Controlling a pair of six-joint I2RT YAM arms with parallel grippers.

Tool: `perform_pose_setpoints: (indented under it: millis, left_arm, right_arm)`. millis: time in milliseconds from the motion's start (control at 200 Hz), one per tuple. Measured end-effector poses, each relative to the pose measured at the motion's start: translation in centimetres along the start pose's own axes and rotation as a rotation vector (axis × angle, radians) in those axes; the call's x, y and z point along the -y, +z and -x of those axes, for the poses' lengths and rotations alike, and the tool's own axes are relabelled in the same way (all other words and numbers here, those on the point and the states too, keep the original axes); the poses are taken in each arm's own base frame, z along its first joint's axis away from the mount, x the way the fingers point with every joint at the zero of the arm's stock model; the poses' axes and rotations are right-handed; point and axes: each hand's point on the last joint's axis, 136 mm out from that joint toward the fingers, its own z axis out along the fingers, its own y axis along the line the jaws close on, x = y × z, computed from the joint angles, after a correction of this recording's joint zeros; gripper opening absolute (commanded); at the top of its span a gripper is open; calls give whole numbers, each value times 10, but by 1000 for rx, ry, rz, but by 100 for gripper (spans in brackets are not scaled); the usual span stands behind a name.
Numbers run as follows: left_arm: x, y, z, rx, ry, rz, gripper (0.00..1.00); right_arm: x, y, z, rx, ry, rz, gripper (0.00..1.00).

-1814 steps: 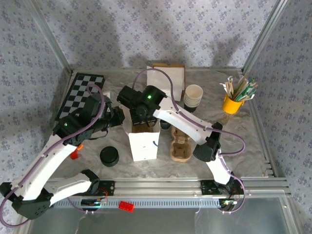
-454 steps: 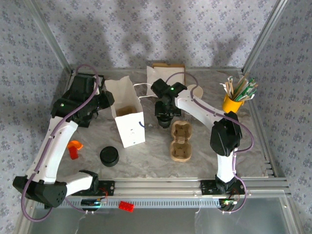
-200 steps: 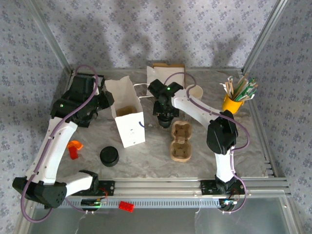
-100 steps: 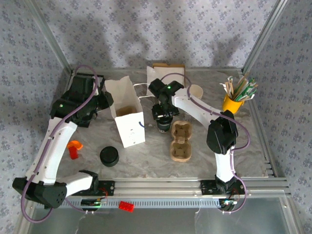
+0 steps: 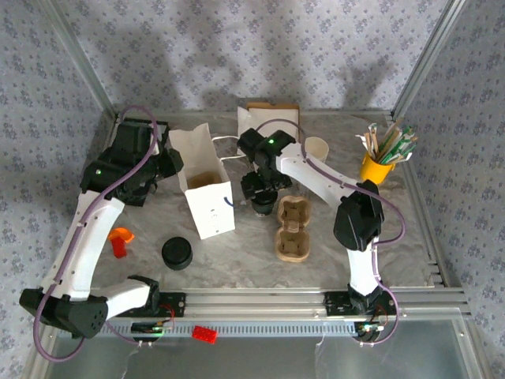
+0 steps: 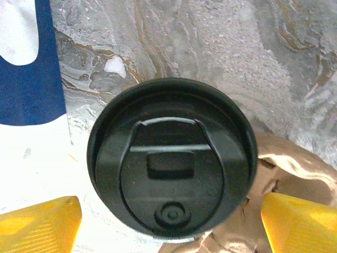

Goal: Pack the takeout coffee

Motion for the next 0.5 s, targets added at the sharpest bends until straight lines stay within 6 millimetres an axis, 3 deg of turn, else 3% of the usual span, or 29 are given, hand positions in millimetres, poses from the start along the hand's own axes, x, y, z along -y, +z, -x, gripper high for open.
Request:
perform_pose_setpoints:
  millis: [145, 500]
  left_arm:
    - [-1, 0, 0, 3, 0, 6, 32]
    - [-1, 0, 0, 1, 0, 7, 32]
  right_arm:
    - [6, -8, -1, -18, 53, -33, 87]
    - [-5, 2, 1, -40, 125, -54, 86]
